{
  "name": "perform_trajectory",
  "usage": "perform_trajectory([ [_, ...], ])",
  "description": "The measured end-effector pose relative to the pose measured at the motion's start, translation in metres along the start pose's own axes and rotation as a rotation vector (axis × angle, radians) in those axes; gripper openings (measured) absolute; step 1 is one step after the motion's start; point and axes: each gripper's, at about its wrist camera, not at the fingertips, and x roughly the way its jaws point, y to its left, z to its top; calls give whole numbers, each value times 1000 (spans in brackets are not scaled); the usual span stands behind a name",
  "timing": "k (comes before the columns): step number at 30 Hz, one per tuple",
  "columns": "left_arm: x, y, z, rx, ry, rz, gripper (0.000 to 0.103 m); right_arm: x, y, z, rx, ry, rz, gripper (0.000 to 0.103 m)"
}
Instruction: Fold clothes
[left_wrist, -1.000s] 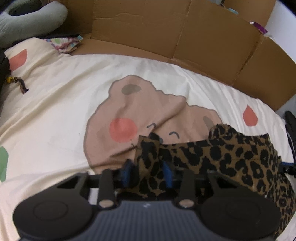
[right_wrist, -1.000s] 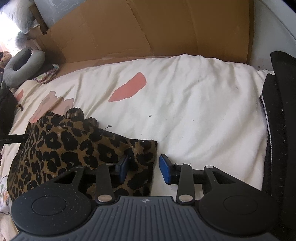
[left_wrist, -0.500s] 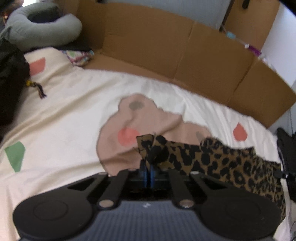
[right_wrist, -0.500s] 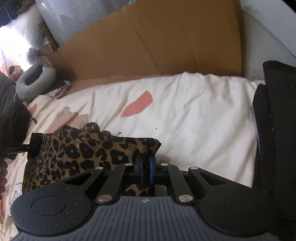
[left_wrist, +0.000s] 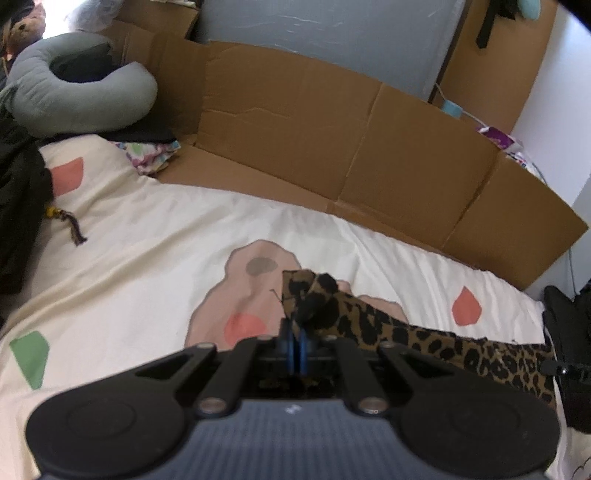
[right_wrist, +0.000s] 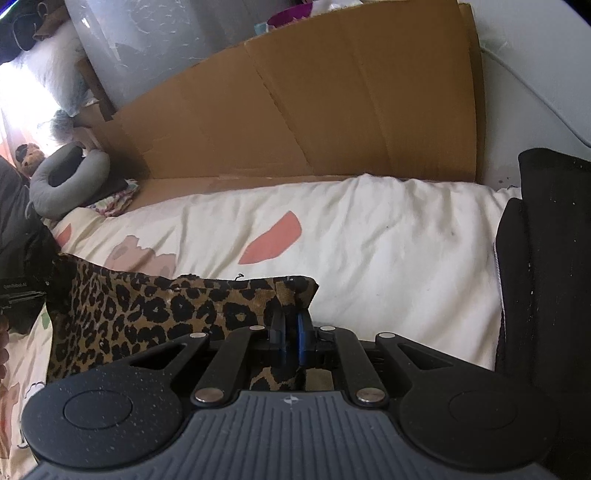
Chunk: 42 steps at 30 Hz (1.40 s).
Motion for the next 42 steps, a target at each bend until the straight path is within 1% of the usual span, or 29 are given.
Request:
perform_trajectory([
  [3,11,0,1,3,19,3,3,8,-3,-1,9,25,-8,3],
  [9,42,2,-5,26,91,17,4,26,-9,-5,25,76,-20,3],
  [11,50,4,-8,19,116,16,4,34,-10,-7,25,97,-17,3],
  [13,52,4,-9,11,128,33,5,41,-10,-9,26,113,-17,5],
  [15,53,4,-8,2,137,55,12,43,-10,-9,31,121,-26,7],
  [16,53,4,-8,-3,142,66,14,43,-10,-8,34,127,-30,11],
  [17,53,4,-8,-7,147,77,22,42,-10,-8,36,132,-29,19],
  [18,53,3,-8,-12,151,87,29,40,-10,-7,32,131,-33,21],
  [19,54,3,-8,-16,156,98,32,38,-10,-7,28,130,-38,24],
  [20,52,3,-7,-12,153,114,37,36,-9,-7,24,128,-43,27],
  [22,44,1,-6,-4,139,149,38,29,-10,-6,22,110,-56,32],
  [25,34,-1,-6,-16,133,169,38,19,-13,-5,43,82,-62,33],
  [29,22,-19,-3,11,117,150,38,8,-3,-1,21,38,-41,33],
  [32,12,-39,-1,44,99,102,38,1,10,4,-21,5,-1,33],
  [37,6,-69,0,62,95,7,38,1,37,5,-86,5,62,33],
  [42,7,-91,-6,102,104,-40,38,6,61,0,-129,24,115,33],
])
